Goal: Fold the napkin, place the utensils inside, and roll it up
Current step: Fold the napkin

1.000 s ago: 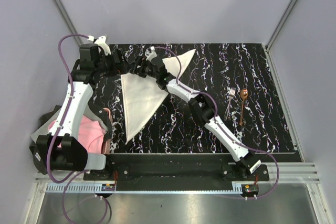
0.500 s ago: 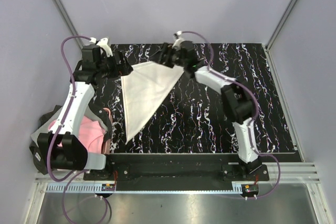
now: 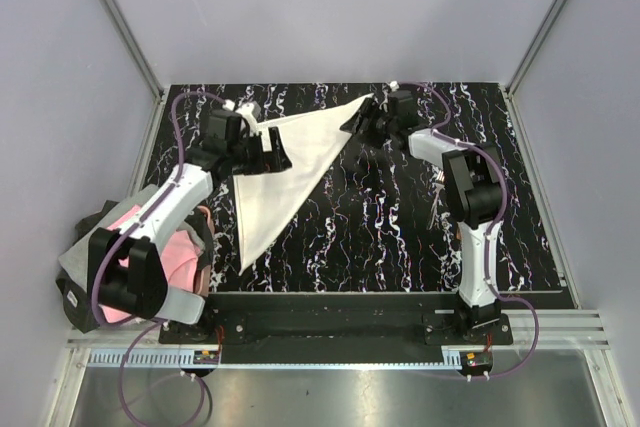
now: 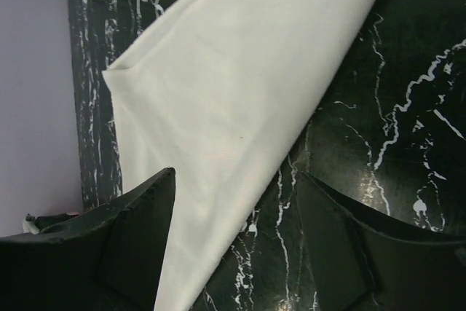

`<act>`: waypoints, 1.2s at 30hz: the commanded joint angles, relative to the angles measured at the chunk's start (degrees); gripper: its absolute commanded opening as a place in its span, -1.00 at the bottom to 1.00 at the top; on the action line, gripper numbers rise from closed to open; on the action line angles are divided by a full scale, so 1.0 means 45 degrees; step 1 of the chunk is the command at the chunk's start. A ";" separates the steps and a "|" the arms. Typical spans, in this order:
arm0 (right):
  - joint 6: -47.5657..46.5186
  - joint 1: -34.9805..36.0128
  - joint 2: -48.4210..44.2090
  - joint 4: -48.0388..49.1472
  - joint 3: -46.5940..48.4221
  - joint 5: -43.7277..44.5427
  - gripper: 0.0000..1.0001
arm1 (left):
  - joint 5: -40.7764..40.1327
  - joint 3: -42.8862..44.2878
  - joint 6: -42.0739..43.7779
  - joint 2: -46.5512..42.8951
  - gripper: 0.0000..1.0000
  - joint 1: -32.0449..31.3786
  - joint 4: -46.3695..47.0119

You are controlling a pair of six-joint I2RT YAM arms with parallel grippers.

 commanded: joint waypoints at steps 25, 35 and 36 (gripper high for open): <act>0.1979 -0.0246 0.3658 -0.0981 0.2765 -0.0018 -0.15 | 0.0151 -0.6137 -0.4077 -0.0745 0.97 -0.1939 0.4296; 0.2096 -0.0343 0.3952 -0.1000 0.3117 -0.0018 -0.61 | 0.0406 -0.6589 -0.4860 -0.2092 0.97 -0.2838 0.4335; 0.2058 -0.0421 0.3875 -0.1000 0.3078 -0.0018 -0.74 | 0.0289 -0.6452 -0.4841 -0.2520 0.97 -0.2858 0.4258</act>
